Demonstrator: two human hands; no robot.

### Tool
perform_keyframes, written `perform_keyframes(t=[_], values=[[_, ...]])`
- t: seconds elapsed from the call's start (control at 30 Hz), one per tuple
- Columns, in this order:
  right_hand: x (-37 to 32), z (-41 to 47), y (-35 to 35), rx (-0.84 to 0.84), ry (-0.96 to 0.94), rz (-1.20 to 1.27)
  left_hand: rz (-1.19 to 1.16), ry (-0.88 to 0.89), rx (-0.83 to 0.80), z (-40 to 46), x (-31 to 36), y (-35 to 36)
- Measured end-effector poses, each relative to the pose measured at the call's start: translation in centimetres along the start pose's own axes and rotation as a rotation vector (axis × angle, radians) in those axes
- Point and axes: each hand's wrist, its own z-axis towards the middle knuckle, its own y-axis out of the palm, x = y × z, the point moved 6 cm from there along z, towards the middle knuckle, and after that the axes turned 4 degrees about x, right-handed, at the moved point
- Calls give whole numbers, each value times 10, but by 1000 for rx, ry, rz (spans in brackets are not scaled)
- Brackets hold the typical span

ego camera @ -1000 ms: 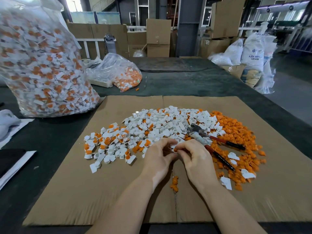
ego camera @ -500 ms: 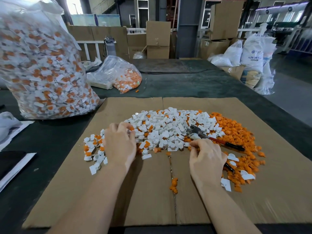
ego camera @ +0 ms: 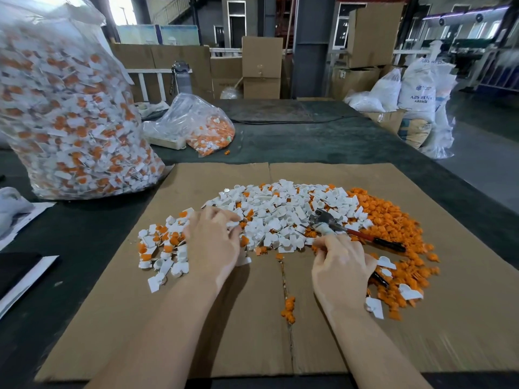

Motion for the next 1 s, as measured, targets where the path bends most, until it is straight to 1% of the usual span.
perform_keyframes(t=[0.1,0.2,0.33,0.4,0.47,0.53,0.57,0.63,0.7,0.77,0.83,0.9,1.0], values=[[-1,0,0,-7,-18,11,65,133,-139,-12,19,17],[-3,-1,1,-31,-46,38,164,152,-232,-19,23,30],[-6,-1,1,-68,-91,86,189,174,-249,-21,26,32],[-13,-1,-2,-62,-170,155,168,183,-245,-21,29,29],[-21,-3,-6,-54,-295,241,71,172,-227,-22,36,26],[-27,-6,-7,-81,-386,282,-142,92,-237,-23,43,25],[-28,-7,-7,-99,-401,294,-258,34,-261,-25,45,27],[-28,-7,-8,-104,-389,312,-412,-49,-328,-29,51,30],[-27,-6,-9,-81,-369,306,-504,-90,-388,-33,54,33],[-26,-5,-9,-64,-360,298,-560,-117,-427,-36,54,34],[-25,-4,-10,-52,-330,308,-567,-124,-445,-36,53,35],[-20,-2,-11,-37,-260,333,-538,-120,-413,-34,50,33],[-15,1,-11,-23,-172,331,-433,-128,-283,-28,40,27]])
